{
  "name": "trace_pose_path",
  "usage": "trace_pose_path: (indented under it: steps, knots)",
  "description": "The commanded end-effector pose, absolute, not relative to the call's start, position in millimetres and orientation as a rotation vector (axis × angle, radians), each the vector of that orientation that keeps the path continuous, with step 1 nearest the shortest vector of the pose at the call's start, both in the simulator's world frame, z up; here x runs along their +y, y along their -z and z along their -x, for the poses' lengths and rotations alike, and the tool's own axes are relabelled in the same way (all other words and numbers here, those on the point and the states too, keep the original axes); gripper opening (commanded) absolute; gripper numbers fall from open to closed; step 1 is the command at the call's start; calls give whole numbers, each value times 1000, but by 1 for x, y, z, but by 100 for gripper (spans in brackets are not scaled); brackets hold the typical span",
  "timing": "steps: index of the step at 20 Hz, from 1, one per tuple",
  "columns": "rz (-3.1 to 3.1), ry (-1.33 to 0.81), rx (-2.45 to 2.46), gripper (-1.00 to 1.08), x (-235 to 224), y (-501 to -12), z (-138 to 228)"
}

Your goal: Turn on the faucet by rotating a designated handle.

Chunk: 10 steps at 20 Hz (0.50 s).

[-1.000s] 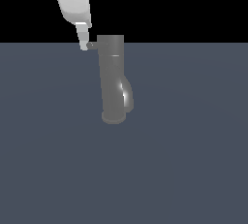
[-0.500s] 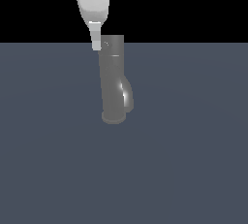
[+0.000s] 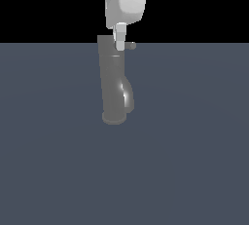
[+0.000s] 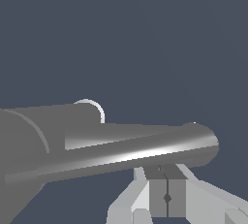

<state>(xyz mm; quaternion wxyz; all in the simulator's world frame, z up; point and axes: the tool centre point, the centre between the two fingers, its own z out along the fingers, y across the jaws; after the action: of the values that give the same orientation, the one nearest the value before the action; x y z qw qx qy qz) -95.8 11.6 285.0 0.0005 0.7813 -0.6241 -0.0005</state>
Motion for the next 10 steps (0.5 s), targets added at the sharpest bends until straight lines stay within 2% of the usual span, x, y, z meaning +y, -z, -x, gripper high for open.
trace_pose_path:
  steps: [1, 7, 10]
  knots:
    - [-2431, -1, -1990, -100, -14, -285, 91]
    - [-2429, 0, -1993, -100, -44, -285, 83]
    - [-2458, 1, -1957, -100, -26, -285, 81]
